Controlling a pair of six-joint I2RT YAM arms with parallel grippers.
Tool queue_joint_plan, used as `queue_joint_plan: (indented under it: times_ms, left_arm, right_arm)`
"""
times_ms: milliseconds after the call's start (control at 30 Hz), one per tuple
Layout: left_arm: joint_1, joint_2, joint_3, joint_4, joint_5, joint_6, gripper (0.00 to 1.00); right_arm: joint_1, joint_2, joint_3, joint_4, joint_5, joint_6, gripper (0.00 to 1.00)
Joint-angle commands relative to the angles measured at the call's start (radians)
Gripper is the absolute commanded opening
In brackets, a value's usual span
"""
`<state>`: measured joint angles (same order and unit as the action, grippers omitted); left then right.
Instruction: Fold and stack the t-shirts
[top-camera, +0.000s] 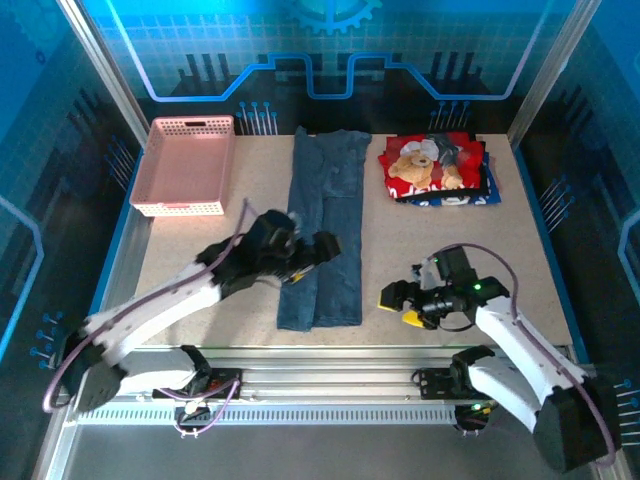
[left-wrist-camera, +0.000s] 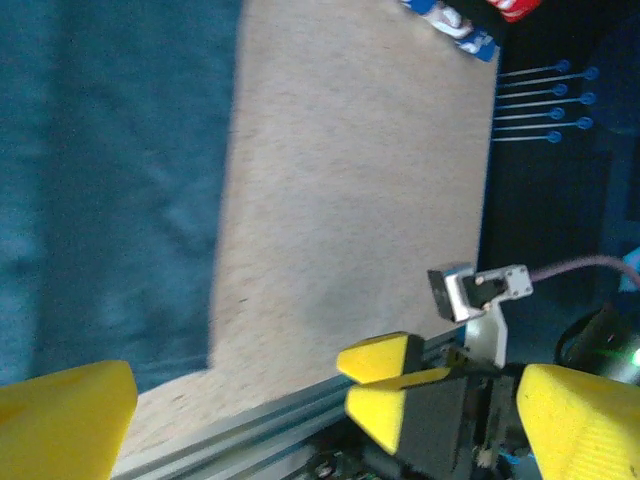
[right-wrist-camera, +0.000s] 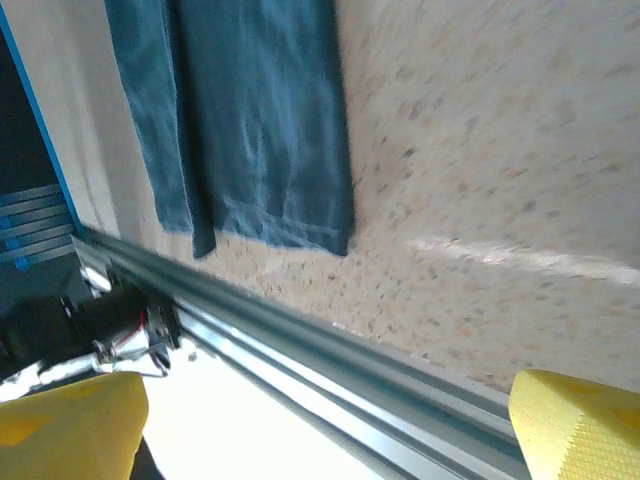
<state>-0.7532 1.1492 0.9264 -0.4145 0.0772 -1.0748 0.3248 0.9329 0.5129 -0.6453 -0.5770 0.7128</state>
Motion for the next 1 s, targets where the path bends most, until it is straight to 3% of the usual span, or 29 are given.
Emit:
queue_joint_plan:
  times_ms: [0,100,367,967]
  left_arm:
    - [0.03,-0.072,-0.188,-0.269,-0.08,0.012,0.97]
    - [0.047,-0.143,-0.318,-0.258,-0.076,0.008,0.92]
    - [0.061,-0.244,-0.539,0.013,-0.05,-0.082,0.85]
    - [0.059,0.14,-0.528,0.579,0.074,-0.101,0.74]
  right_arm:
    - [0.091,0.064,-0.023,0.186,-0.017,0.073,0.91]
    - [0.141,0.153,-0.018,0.271,-0.016,0.091,0.87]
    - [0.235,0.387,0.074,0.353,0.003,0.091,0.77]
    - [0.345,0.665,0.218,0.322,0.128,0.086,0.64]
